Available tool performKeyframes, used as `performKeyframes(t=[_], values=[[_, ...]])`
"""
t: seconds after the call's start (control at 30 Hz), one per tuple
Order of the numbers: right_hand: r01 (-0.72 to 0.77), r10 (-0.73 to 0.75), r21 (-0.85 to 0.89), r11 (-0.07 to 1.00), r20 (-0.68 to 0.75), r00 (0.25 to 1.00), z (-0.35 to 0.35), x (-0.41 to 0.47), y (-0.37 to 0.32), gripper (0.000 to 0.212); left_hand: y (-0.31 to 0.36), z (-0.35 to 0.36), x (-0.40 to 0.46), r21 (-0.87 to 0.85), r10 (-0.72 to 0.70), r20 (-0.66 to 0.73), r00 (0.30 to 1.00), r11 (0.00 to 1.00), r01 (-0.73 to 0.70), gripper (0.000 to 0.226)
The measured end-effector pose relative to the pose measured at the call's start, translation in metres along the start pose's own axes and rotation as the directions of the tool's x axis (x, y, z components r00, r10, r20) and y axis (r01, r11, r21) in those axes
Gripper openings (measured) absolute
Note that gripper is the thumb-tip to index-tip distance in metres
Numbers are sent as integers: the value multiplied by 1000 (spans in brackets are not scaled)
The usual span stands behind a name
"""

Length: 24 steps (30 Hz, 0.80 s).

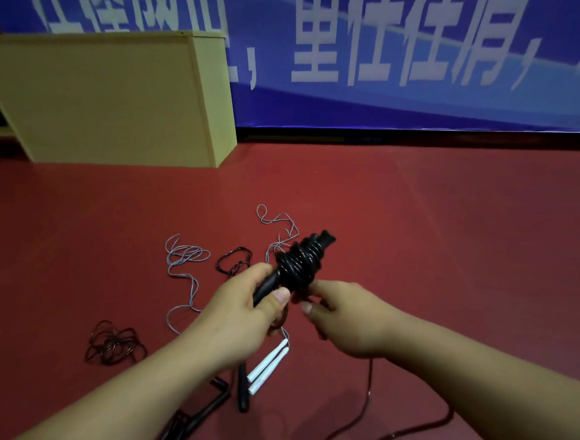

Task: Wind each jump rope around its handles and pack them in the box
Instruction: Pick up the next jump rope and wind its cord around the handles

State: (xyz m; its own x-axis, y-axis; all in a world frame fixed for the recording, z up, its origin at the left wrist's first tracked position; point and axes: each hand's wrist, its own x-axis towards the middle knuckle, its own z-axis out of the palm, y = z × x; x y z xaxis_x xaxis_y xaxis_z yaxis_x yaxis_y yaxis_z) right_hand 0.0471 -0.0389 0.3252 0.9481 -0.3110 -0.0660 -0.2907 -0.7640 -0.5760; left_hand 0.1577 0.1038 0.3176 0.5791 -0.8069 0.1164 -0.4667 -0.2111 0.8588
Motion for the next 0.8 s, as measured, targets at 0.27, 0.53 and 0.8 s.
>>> performKeyframes(t=[0.27, 0.53, 0.8], values=[[107, -114, 70, 992, 104, 988, 0, -10, -18, 16, 2, 2, 4, 44, -23, -117, 993, 999, 29, 9], [39, -39, -7, 999, 24, 999, -12, -15, -18, 27, -8, -12, 9, 285, -115, -213, 970, 943, 174, 16], [39, -42, -30, 999, -94, 995, -16, -21, -27, 27, -26, -19, 19, 406, -187, -236, 953, 873, 272, 21]])
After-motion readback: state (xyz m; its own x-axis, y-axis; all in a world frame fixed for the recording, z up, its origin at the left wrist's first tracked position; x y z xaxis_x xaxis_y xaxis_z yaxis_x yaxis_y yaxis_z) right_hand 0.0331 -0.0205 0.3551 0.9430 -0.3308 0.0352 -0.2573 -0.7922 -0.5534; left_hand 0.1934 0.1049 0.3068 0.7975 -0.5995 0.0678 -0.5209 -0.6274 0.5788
